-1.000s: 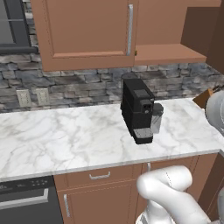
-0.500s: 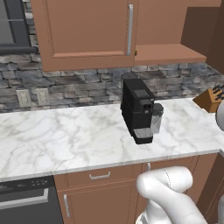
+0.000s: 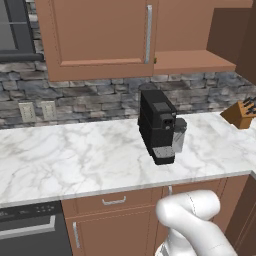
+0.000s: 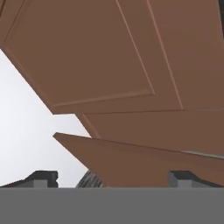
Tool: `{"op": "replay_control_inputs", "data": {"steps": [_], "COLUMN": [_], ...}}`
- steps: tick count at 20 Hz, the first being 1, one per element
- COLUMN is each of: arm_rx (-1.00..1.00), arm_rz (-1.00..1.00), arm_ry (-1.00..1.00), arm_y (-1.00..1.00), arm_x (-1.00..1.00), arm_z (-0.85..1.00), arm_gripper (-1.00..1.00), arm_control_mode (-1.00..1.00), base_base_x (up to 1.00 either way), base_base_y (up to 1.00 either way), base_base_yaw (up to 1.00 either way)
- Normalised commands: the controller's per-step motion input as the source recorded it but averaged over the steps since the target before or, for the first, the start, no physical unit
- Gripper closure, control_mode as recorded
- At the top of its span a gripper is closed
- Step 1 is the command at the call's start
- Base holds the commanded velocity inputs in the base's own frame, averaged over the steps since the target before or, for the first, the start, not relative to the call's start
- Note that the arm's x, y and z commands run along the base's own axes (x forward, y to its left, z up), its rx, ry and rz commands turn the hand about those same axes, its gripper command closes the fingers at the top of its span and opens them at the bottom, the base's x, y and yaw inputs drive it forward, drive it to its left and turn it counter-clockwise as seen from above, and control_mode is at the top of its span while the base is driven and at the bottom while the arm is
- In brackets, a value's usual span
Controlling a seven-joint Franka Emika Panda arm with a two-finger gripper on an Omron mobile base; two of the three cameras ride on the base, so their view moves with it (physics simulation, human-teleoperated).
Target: Pick up the sponge and bar soap from the sink, and place them back in the cabinet, and close the cabinet doors.
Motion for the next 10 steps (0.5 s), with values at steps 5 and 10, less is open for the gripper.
{"op": "replay_control_inputs", "data": {"steps": [5, 10], "arm_rx": [0.01, 0.03], "arm_rz": [0.0, 0.0], "arm_ry": [0.0, 0.02], "arm_y": [-0.02, -0.09], "arm_x": [-0.38, -0.17], "arm_z": [-0.02, 0.0], "arm_gripper": [-1.0, -1.0], "arm_control_mode": [-1.0, -1.0], "base_base_x": [0.0, 0.0], "base_base_y": [0.0, 0.0], "base_base_yaw": [0.0, 0.0]}}
